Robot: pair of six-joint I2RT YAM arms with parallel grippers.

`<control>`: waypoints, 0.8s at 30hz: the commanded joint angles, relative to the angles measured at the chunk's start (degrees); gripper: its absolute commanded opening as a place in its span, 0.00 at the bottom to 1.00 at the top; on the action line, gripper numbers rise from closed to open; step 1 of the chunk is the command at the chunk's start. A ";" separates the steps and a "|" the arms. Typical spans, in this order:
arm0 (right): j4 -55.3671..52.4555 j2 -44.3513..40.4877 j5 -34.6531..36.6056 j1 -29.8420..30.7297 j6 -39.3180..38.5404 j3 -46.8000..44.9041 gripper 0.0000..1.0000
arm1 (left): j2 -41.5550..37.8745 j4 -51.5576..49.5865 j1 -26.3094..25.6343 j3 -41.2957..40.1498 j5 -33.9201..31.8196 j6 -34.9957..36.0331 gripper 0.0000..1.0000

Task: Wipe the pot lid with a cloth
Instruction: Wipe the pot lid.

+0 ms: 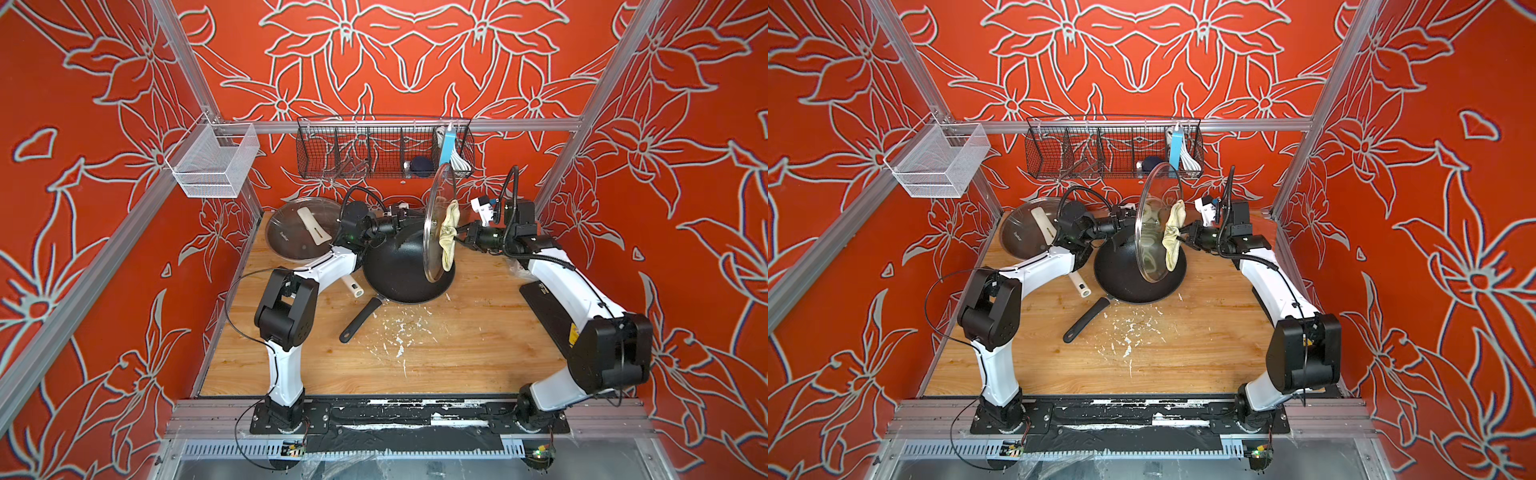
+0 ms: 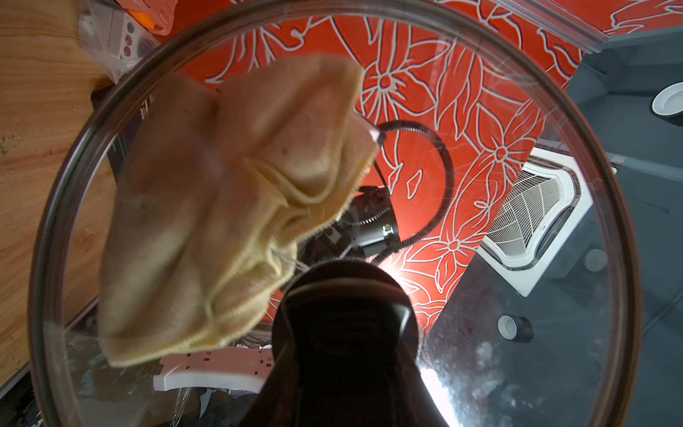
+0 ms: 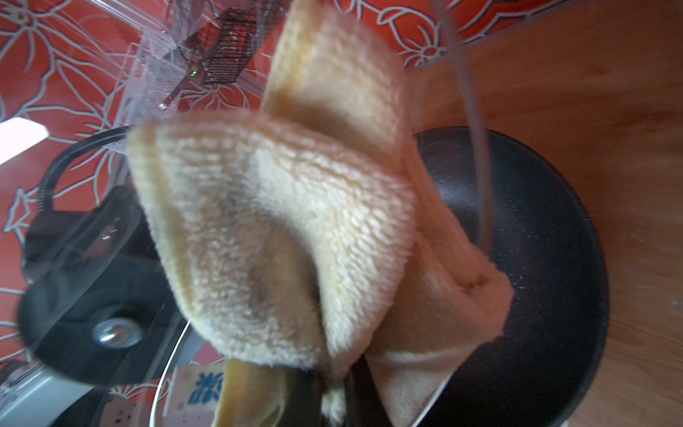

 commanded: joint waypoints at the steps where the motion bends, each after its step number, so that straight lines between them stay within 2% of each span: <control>1: 3.43 -3.54 -3.61 2.79 3.34 3.25 0.00 | -1.25 9.50 -0.26 4.23 -1.91 -5.62 0.00; 4: 5.51 -4.41 -3.26 3.17 5.46 2.21 0.00 | -1.26 9.37 -0.26 4.14 -1.93 -5.48 0.00; 13: 1.85 -2.42 5.69 -0.66 -0.08 -7.26 0.00 | -1.61 9.67 -0.26 3.88 -2.03 -5.70 0.00; 17: 0.22 -1.40 3.96 -1.06 -1.62 -8.07 0.00 | -1.55 9.91 -0.21 3.88 -2.03 -5.83 0.00; 24: 2.02 -5.15 -1.71 0.61 1.68 -5.18 0.00 | -0.96 10.72 -0.26 3.80 -2.58 -6.54 0.00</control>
